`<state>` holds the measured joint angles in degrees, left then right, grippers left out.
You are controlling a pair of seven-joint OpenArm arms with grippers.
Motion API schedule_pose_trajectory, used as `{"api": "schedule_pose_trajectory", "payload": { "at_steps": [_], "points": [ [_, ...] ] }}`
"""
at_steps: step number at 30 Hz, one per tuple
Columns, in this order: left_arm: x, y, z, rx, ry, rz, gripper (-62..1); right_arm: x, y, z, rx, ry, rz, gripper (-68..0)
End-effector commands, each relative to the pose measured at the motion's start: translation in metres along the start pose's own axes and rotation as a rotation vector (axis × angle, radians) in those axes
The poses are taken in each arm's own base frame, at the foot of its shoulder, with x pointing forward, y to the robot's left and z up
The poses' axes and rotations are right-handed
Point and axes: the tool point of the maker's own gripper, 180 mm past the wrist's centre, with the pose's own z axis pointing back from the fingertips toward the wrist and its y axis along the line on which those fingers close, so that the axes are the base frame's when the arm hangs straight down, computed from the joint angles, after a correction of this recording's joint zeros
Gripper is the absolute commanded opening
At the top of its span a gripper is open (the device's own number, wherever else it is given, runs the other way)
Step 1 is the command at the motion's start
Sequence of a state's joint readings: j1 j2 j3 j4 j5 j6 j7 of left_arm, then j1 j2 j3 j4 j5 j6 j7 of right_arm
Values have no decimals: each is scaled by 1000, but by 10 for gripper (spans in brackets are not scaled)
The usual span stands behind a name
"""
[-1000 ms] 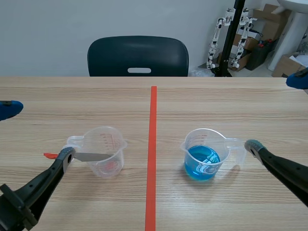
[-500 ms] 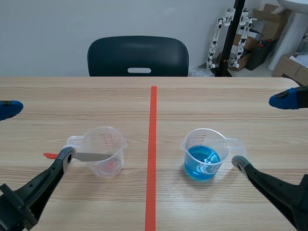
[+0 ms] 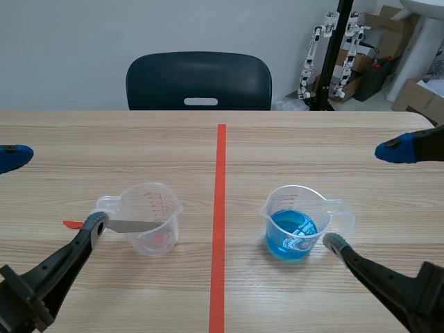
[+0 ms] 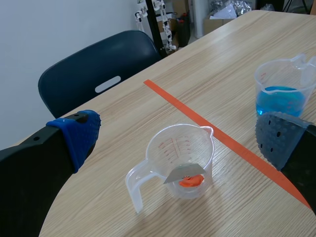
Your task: Do the redox reaction experiment. lift the metal plate out of the left beaker
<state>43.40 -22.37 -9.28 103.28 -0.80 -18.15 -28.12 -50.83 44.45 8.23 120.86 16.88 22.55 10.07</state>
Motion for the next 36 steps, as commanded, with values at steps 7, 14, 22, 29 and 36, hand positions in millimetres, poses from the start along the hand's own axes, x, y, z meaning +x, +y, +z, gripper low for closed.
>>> {"api": "schedule_pose_trajectory", "payload": {
  "at_steps": [7,14,22,29,36],
  "points": [
    [16,-9,13,25,-75,101,14,11,-3,-1,-9,-40,11,4],
    [17,-15,25,68,-98,160,14,18,-2,-2,-6,-80,12,4],
    [-10,-23,40,117,-62,233,14,17,-5,-25,14,-114,49,4],
    [-25,-33,69,164,-144,284,14,5,-2,-56,66,-122,87,4],
    [-34,-46,96,187,-196,283,14,3,17,-79,155,-139,119,4]
  ]
}}
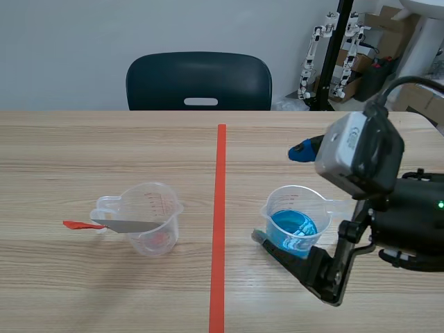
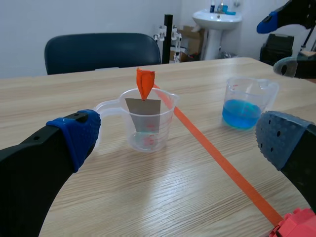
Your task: Do the redox reaction experiment. lift the metal plate out of the left beaker
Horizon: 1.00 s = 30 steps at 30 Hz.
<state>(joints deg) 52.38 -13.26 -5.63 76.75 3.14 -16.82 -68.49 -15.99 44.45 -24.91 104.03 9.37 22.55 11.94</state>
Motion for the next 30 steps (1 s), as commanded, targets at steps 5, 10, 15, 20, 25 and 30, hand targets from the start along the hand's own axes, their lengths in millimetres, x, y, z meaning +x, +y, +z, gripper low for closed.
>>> {"api": "schedule_pose_trajectory", "payload": {
  "at_steps": [5,10,15,20,25,30],
  "points": [
    [8,-2,16,20,-77,-3,14,17,13,-16,69,-65,32,4],
    [12,0,36,53,-129,-22,14,23,27,-31,126,-88,74,4],
    [7,-3,52,59,-118,-33,14,27,34,-48,162,-110,104,4],
    [-2,-5,59,54,-74,-25,14,31,41,-68,194,-130,134,4],
    [-4,-4,59,56,-73,-26,14,36,53,-87,235,-148,161,4],
    [-4,-4,59,56,-73,-26,14,43,59,-102,256,-166,165,4]
  ]
}}
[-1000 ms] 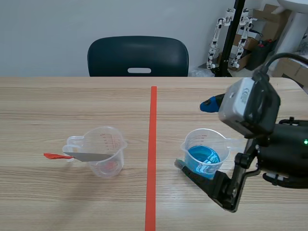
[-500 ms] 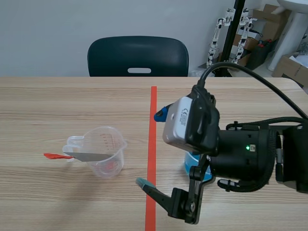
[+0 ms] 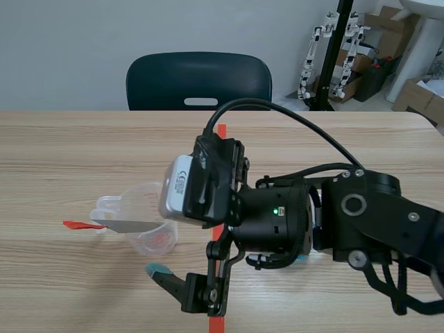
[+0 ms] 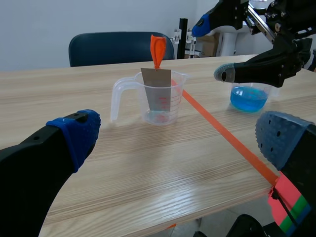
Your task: Do the redox reaction experiment. lift the metal plate out of the left beaker
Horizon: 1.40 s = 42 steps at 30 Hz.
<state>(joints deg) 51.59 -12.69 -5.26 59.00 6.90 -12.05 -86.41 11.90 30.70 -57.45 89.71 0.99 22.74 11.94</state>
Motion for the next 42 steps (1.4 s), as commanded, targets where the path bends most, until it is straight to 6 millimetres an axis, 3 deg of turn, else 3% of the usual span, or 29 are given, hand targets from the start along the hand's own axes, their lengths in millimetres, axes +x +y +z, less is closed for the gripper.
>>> {"api": "schedule_pose_trajectory", "payload": {
  "at_steps": [1,5,10,20,25,31,42],
  "points": [
    [11,-2,-1,3,-56,5,14,7,-13,-5,-26,-21,16,4],
    [11,-2,-1,3,-57,5,14,5,-19,-20,-37,-1,18,4],
    [11,-1,-3,2,-64,2,14,11,-22,-37,-41,-12,51,-56],
    [11,-1,-3,2,-64,2,14,21,-14,-59,-29,15,46,-59],
    [11,-1,-3,1,-64,2,14,22,-3,-63,-1,20,48,-64],
    [11,-1,-3,1,-64,2,14,19,-2,-66,-2,44,45,-167],
    [11,-1,-3,1,-64,2,14,10,-1,-64,1,78,42,-168]
  ]
}}
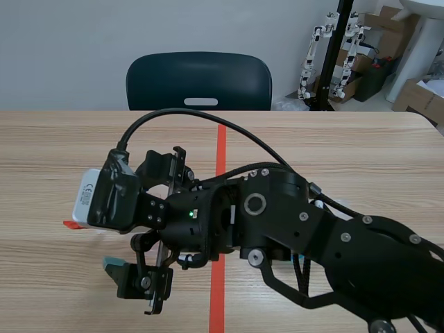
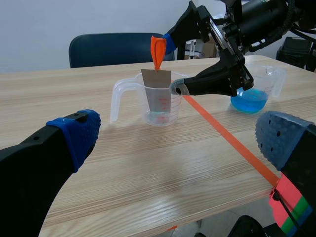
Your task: Do the redox reaction experiment. lift the metal plate out of the left beaker
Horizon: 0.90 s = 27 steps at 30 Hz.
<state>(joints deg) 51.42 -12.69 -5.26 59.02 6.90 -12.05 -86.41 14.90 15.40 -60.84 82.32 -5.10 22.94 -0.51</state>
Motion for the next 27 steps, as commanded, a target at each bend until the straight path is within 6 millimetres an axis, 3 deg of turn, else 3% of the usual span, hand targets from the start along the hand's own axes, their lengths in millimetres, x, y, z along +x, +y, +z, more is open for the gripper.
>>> {"api": "schedule_pose_trajectory", "payload": {
  "at_steps": [1,8,15,20,27],
  "points": [
    [11,-1,-2,2,-60,3,14,6,-10,0,-20,-28,3,-168],
    [11,-1,-2,2,-60,3,14,-9,-4,-2,-7,-33,17,-168],
    [11,-1,-2,2,-60,3,14,-5,-4,0,-9,-77,35,-168],
    [11,-1,-2,2,-60,3,14,-4,-3,1,-7,-87,35,-256],
    [11,-1,-2,2,-60,3,14,2,-3,1,-7,-117,40,-325]
  ]
}}
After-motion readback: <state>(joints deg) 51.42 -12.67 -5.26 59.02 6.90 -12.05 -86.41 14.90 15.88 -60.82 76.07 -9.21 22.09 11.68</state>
